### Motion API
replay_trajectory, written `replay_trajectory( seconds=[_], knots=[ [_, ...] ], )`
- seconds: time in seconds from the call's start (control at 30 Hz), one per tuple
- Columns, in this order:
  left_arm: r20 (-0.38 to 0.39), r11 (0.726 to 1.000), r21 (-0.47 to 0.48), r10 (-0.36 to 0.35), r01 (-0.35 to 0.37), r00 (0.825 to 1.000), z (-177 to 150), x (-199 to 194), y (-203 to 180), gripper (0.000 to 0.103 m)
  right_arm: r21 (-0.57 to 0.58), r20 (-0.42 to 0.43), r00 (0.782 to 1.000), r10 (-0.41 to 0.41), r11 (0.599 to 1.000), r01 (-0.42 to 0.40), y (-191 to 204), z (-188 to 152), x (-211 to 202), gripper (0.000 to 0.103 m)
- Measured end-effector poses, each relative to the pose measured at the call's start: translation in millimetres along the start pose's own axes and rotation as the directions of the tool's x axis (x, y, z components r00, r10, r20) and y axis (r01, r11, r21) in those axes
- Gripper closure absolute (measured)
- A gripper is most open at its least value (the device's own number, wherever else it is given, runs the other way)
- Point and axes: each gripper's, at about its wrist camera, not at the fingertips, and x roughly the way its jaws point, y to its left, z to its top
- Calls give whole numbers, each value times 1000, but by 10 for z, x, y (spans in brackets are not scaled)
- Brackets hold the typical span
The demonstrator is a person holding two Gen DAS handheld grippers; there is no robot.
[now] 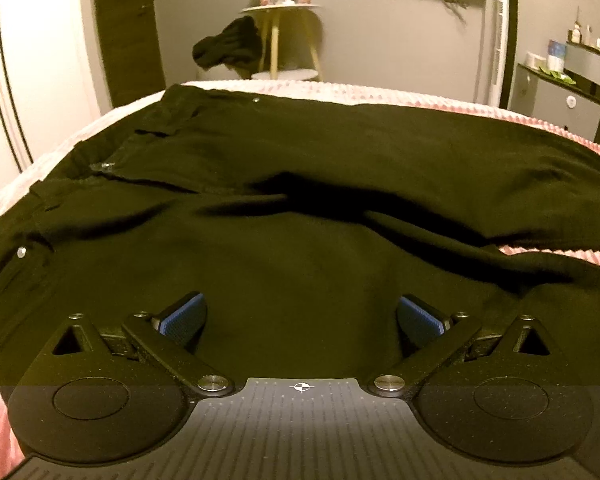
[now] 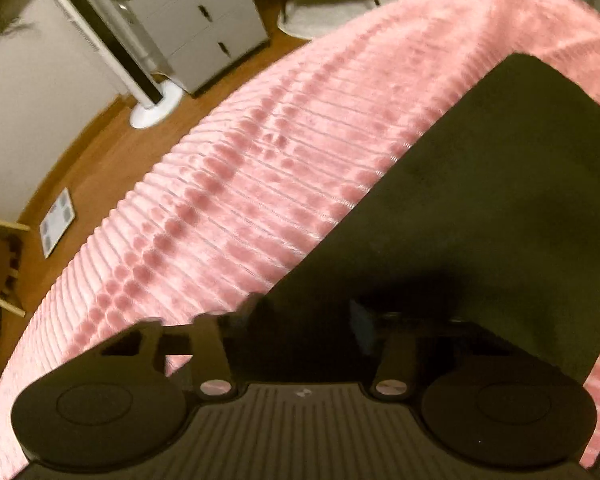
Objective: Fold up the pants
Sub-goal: 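Lower the right gripper to the trouser leg hem and grasp it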
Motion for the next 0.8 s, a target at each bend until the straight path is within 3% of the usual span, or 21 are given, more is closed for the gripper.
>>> replay_trajectory(
  seconds=[0.03,0.1,0.2,0.3,0.4,0.43,0.53,0.67,0.8],
  knots=[
    [-7,1000,-13,-8,8,1000,1,6,13,0,11,1,999,33,999,-33,-91,-9,-34,98],
    [-7,999,-38,-19,18,1000,11,-1,44,0,40,29,990,136,990,-137,-302,-44,-164,102],
    [-6,992,-115,-48,47,999,36,-12,133,0,19,99,957,272,961,-275,-645,-233,-512,103],
    [11,984,-169,-56,57,998,20,-22,171,0,-55,174,938,301,954,-296,-955,-491,-785,103],
    [16,996,-93,3,-1,1000,-32,-22,6,0,-27,105,952,287,958,-286,-965,-419,-721,96],
    [14,999,-52,19,-18,1000,-54,-24,-59,0,-3,79,952,295,955,-296,-922,-359,-698,87],
    [18,1000,-7,16,-16,1000,-79,-55,-153,0,30,64,950,304,951,-306,-663,-186,-683,39],
    [24,1000,-27,9,-9,1000,-79,-33,-129,0,91,-82,963,259,964,-251,-164,41,-318,40],
    [39,1000,-10,12,-11,999,-102,-9,-154,0,51,-103,985,135,990,-130,121,95,-97,40]
  ],
)
